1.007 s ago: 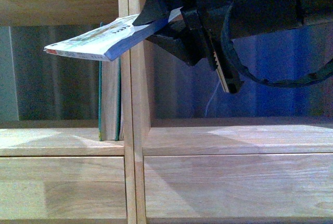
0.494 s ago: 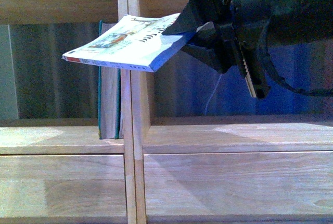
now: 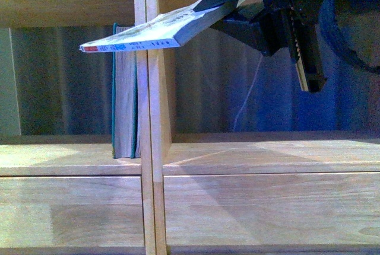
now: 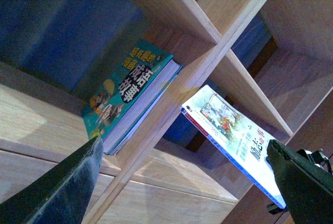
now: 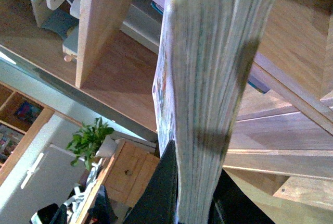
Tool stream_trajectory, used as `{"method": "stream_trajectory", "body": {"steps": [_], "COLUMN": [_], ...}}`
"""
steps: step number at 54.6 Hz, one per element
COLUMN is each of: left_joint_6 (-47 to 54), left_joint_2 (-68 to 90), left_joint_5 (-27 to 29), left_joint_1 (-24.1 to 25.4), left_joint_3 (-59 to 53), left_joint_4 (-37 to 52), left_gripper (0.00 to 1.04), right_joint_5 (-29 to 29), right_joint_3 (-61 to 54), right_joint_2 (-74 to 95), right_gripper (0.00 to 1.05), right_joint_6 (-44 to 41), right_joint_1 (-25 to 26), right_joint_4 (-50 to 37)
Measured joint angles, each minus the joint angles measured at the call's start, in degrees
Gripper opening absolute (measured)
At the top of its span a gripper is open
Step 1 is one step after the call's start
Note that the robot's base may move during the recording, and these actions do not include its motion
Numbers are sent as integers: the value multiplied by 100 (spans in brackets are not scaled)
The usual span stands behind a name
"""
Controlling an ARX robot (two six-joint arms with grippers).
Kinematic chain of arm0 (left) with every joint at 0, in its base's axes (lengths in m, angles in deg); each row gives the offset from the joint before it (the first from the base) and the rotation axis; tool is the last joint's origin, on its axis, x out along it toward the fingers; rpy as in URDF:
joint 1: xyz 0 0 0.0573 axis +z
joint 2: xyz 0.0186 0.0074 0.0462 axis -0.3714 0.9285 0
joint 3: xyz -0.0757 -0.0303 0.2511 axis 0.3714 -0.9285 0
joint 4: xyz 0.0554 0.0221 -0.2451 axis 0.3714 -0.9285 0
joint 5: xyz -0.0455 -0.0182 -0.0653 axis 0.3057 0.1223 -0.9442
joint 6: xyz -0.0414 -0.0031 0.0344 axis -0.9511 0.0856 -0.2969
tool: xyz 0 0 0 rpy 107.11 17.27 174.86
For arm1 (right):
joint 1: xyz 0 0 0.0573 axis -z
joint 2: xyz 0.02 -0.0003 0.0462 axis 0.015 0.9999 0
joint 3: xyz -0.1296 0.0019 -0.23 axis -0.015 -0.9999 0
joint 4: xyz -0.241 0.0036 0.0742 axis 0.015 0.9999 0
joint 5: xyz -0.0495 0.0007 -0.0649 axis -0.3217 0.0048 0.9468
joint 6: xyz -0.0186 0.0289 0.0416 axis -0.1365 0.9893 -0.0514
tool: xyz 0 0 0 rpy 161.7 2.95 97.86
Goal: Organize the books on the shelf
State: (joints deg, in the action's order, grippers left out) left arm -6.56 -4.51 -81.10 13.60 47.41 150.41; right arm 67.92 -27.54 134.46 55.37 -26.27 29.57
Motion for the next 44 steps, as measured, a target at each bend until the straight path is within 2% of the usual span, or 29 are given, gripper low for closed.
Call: {"method": "stream_trajectory", "body": {"steps": [22, 38, 44], "left_joint_6": [-131, -256, -295], "left_joint_2": [7, 160, 271], "left_joint_5": [232, 852, 1095], "left_joint_1": [-232, -868, -1172], "left_joint_3": [0, 55, 164], "left_joint_4": [15, 15, 15], "left_gripper": [97, 97, 97], "right_joint_5": [-72, -227, -319], "right_joint_3": [44, -280, -439], "right_joint_2": [-332, -813, -802], "right_gripper": [7, 7, 7], "right_joint_6": [247, 280, 289], "right_joint_1": [-498, -887, -824], "right_joint_4": [168, 258, 227]}}
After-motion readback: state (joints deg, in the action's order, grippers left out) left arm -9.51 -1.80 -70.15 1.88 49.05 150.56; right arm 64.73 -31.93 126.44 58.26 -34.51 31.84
